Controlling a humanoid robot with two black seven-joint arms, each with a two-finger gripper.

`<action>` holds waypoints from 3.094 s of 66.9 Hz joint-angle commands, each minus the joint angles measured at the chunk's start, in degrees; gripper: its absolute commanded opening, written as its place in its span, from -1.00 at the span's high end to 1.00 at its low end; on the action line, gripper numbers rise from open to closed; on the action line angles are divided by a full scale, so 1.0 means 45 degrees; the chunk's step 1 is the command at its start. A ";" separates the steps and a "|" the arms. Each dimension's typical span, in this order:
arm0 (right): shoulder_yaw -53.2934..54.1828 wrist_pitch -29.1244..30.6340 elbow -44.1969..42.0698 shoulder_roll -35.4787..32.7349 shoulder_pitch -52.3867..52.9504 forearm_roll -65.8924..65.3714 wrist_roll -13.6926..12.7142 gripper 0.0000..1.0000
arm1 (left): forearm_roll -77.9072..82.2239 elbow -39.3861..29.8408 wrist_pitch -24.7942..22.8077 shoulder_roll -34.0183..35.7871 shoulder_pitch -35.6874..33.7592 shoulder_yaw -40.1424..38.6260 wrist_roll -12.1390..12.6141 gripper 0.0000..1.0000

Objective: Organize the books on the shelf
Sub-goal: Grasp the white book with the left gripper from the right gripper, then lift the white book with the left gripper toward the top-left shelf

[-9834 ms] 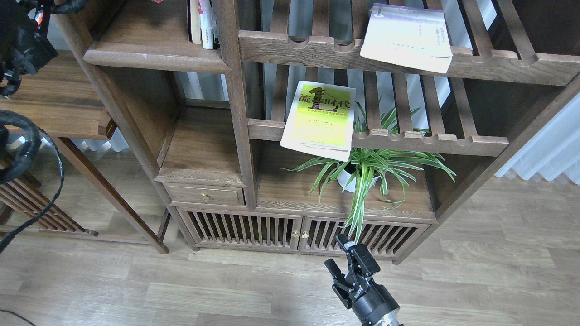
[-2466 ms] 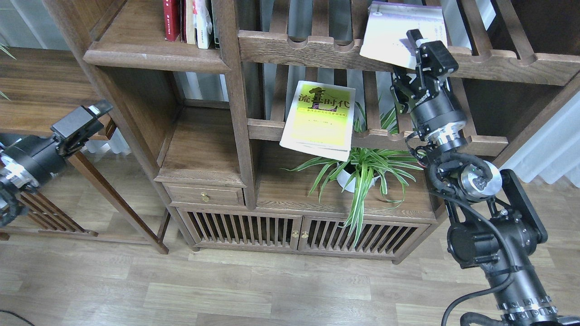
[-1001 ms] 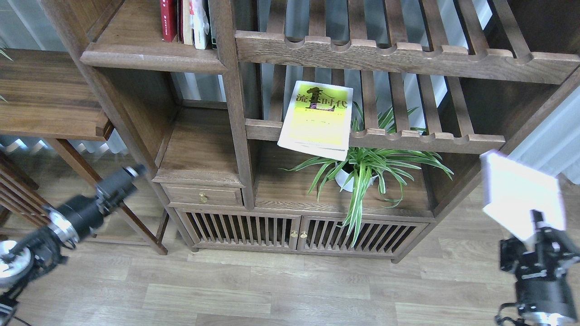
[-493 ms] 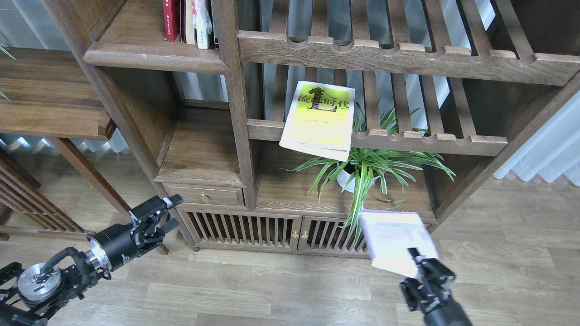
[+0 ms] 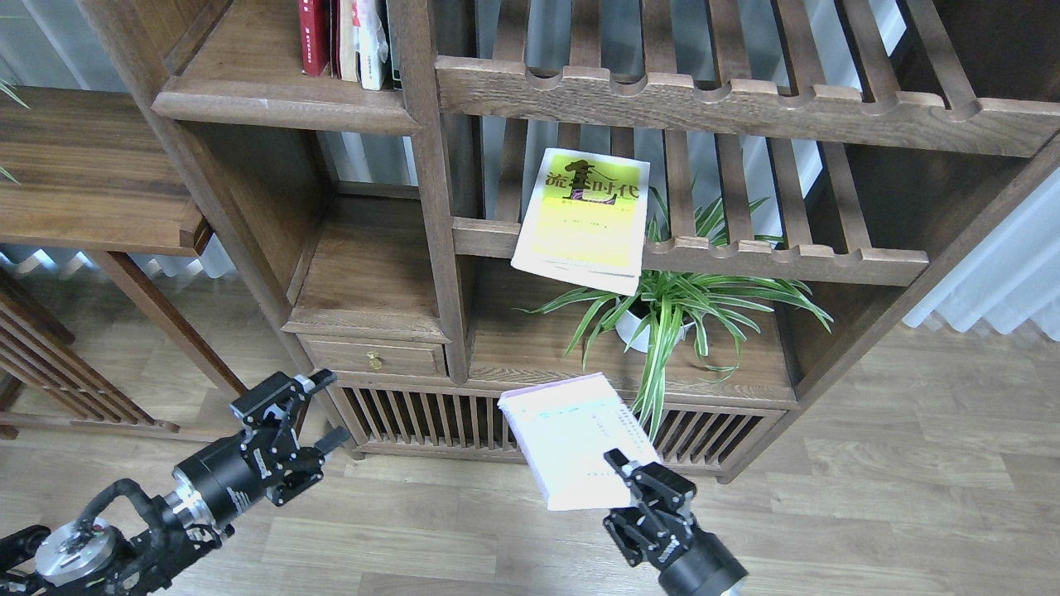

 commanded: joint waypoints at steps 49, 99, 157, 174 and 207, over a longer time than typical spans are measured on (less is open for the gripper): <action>-0.2849 0.0000 0.0061 0.0313 0.0291 -0.0300 -0.0042 0.85 | 0.0027 0.0036 -0.0001 -0.1261 0.0767 0.1775 0.0000 -0.95; -0.2927 0.0000 0.0061 0.0352 -0.0354 -0.1139 -0.0042 0.83 | 0.0027 0.0994 -0.0001 -0.2140 0.0846 0.1853 0.0000 -0.11; -0.2654 0.0000 -0.0017 0.0372 -0.0276 -0.2448 0.0036 -0.12 | -0.1418 0.1033 -0.0001 -0.1281 0.0338 0.2321 0.0000 0.88; -0.1561 0.0000 -0.0622 0.0138 0.0056 -0.2487 0.0153 -0.97 | -0.0384 0.1130 -0.0001 -0.0207 -0.0190 0.2107 0.0000 0.89; -0.0681 0.0000 -0.1814 -0.0760 0.1851 -0.2507 0.0173 -0.97 | 0.5945 0.1423 -0.0001 0.3700 -0.0757 -0.0256 0.0000 0.89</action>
